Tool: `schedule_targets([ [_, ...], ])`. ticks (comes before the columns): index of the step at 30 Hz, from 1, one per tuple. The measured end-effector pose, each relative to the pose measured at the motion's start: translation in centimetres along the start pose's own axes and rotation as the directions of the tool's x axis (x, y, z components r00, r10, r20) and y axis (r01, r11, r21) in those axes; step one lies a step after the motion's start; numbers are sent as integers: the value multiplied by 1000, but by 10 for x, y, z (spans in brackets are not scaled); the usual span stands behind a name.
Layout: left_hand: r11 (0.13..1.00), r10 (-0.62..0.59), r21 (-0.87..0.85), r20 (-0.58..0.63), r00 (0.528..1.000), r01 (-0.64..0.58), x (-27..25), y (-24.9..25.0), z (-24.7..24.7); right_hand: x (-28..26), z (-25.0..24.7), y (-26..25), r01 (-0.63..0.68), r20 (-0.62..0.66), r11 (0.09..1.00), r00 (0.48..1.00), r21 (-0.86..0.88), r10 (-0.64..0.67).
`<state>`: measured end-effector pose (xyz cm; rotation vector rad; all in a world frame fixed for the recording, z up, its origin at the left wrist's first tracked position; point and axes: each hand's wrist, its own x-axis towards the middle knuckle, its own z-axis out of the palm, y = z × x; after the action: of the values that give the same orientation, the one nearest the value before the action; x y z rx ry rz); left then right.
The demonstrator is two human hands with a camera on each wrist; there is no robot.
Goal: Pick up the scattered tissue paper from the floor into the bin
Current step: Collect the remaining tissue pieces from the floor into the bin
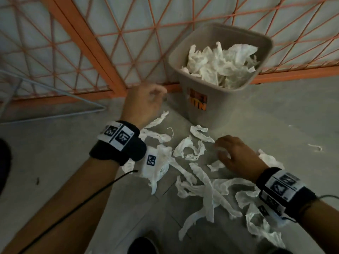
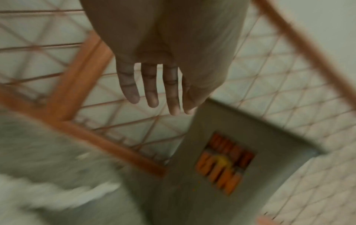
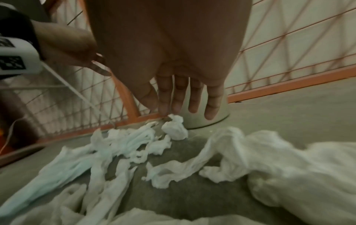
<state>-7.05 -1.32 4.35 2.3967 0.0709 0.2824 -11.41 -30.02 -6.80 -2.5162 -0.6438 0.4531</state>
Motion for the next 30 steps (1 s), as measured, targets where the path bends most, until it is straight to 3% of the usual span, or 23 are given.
schedule_targets([
  [3,940,-251,284,192,949,191,-13,-72,28,28,18,-17,71,71,994,995,-86,-65],
  [5,862,-416,447,353,838,240,-15,-101,42,43,27,-27,122,129,979,986,-164,-101],
  [7,822,-500,524,473,725,225,-15,-114,51,55,35,-35,167,197,956,973,-242,-120],
  [9,812,-521,547,519,677,206,-17,-122,61,66,41,-40,193,256,940,959,-282,-121],
  [11,804,-482,578,500,720,137,-20,-129,72,75,46,-42,180,310,937,947,-300,-83],
  [13,814,-386,575,424,820,85,-25,-132,80,80,54,-42,164,339,929,940,-331,-45],
  [16,879,-230,477,374,898,27,-32,-127,84,80,63,-45,127,285,920,958,-370,-17],
  [18,937,-175,349,368,913,39,-36,-122,83,80,64,-46,89,227,938,974,-335,-11],
  [19,965,-182,241,346,920,101,-38,-119,82,81,64,-46,84,207,947,978,-309,-19],
  [21,977,-209,29,296,932,209,-41,-114,75,82,64,-45,70,177,965,984,-254,-25],
  [23,975,-188,-67,267,945,213,-43,-107,62,83,63,-46,41,144,986,989,-160,-17],
  [27,889,-240,-361,162,957,283,-49,-102,24,86,59,-56,20,0,998,1000,57,-20],
  [30,837,-367,-422,38,929,348,-65,-119,1,88,58,-76,70,-98,961,994,268,-45],
])
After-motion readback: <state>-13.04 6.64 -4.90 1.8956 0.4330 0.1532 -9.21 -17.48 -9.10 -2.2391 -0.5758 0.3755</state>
